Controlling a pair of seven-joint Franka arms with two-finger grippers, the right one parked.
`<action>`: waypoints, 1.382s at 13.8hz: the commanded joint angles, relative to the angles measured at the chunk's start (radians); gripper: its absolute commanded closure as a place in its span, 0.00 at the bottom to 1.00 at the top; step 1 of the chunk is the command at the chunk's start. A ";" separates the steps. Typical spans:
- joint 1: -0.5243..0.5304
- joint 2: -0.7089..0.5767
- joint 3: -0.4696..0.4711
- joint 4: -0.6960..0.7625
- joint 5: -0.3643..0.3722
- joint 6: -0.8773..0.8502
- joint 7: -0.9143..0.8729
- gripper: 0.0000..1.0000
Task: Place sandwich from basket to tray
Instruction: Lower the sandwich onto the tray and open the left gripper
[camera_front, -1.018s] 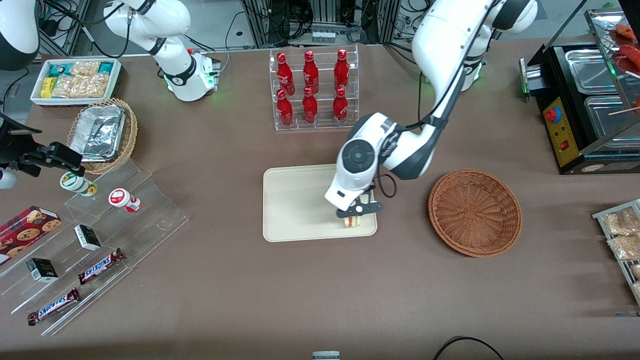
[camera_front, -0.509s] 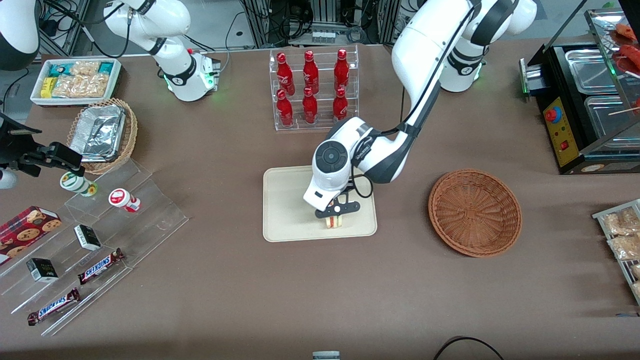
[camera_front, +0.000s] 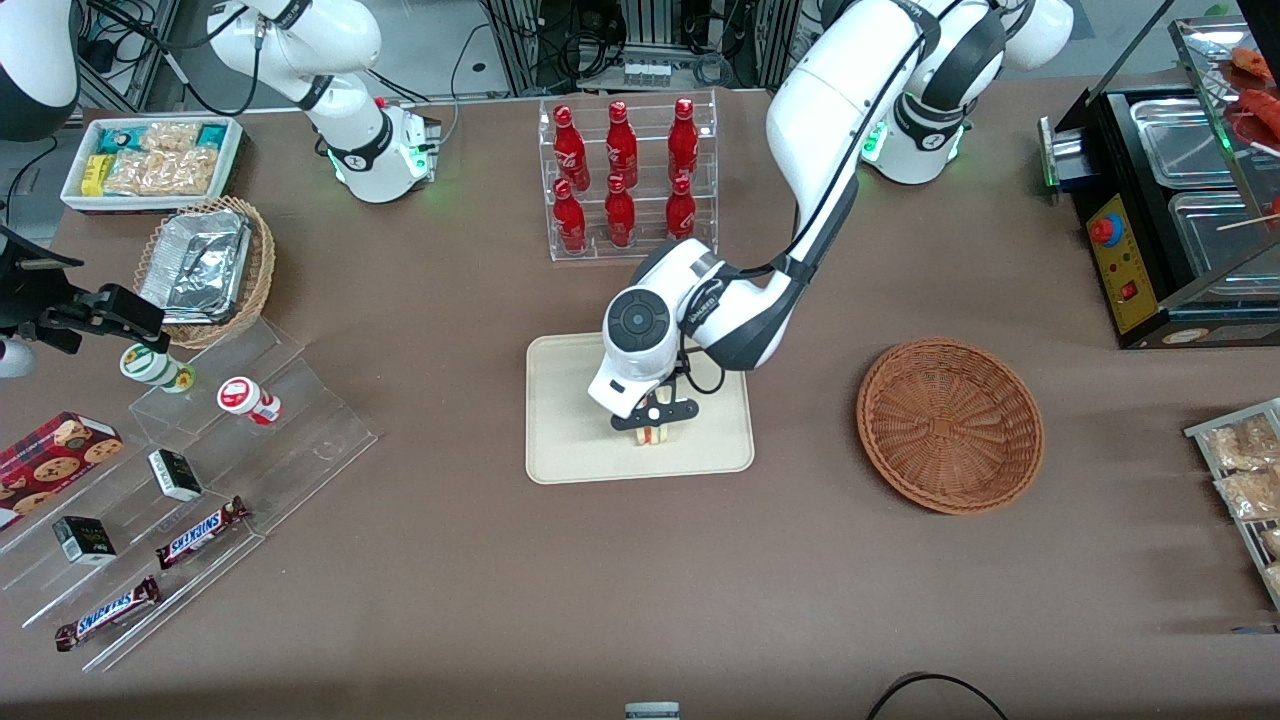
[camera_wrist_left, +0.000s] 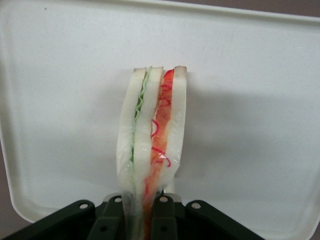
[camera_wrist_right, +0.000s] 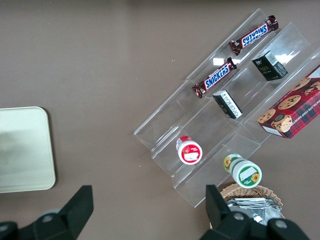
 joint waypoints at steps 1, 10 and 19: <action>-0.008 0.027 -0.001 0.043 -0.016 -0.027 -0.031 1.00; -0.016 0.056 0.001 0.072 -0.014 -0.016 -0.076 0.00; 0.006 -0.050 0.010 0.129 -0.010 -0.148 -0.061 0.00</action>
